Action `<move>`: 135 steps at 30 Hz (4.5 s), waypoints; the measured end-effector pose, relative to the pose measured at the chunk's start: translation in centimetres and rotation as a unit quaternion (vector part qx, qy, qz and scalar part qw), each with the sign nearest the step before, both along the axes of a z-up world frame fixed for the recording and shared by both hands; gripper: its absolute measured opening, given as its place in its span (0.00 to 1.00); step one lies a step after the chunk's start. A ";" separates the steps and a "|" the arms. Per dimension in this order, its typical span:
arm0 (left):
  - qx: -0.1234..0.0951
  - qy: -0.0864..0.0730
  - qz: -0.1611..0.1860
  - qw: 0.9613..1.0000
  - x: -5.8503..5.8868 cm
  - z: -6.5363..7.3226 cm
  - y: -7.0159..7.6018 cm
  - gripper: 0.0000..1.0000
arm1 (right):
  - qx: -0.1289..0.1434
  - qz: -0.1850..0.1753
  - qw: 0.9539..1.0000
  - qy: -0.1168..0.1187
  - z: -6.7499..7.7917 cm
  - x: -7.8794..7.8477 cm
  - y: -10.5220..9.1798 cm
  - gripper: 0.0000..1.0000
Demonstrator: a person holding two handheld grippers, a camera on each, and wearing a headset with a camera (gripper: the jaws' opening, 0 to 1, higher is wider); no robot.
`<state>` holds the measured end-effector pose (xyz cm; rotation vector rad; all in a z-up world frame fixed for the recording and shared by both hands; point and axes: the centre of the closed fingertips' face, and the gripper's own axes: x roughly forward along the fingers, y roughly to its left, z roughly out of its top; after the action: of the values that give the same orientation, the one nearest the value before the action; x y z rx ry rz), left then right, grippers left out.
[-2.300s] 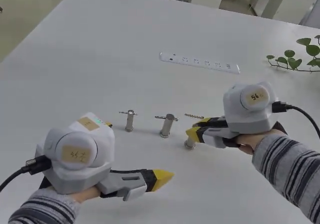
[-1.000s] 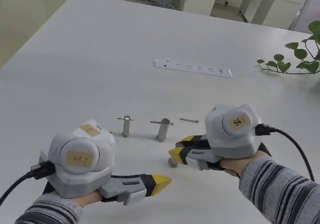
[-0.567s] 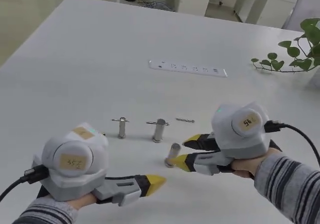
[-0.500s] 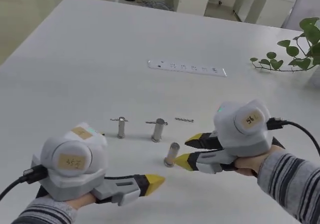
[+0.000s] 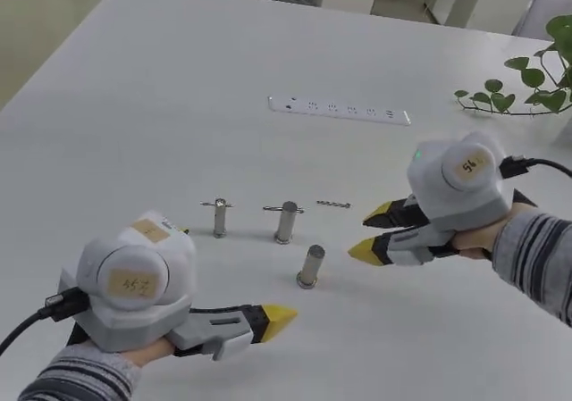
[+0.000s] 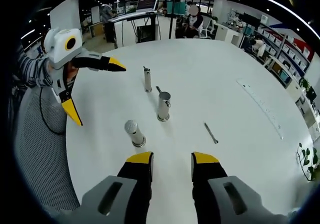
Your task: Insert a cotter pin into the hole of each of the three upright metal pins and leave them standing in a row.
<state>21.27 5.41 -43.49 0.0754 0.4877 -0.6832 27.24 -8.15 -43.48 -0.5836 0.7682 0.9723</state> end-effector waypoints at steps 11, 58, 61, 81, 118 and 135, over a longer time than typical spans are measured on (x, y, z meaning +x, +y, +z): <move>-0.005 0.002 0.014 1.000 0.3 -0.1 0.6 0.98 | -0.044 0.011 0.999 0.009 -0.9 4.1 -0.6 0.25; -0.013 0.022 0.010 1.000 0.1 -0.9 0.4 0.94 | -0.115 0.062 0.990 0.062 -5.8 8.3 0.0 0.00; -0.015 0.023 0.011 1.000 0.1 -0.9 0.4 0.93 | -0.116 0.066 0.990 0.052 -5.8 8.1 0.0 0.00; -0.016 0.026 -0.012 0.999 -0.5 0.4 -0.4 0.84 | -0.066 0.085 0.994 -0.031 -1.1 4.0 0.5 0.00; -0.083 0.043 -0.062 0.994 -2.3 4.2 -4.4 0.28 | -0.032 0.211 0.969 -0.126 2.1 -8.2 6.5 0.00; -0.133 0.083 -0.055 0.986 -3.2 4.2 -4.8 0.07 | -0.023 0.233 0.962 -0.140 2.8 -9.5 7.9 0.00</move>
<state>18.10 0.58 -39.30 -0.2080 0.5505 -0.8614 17.76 -0.30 -40.70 -0.9482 0.4047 1.2705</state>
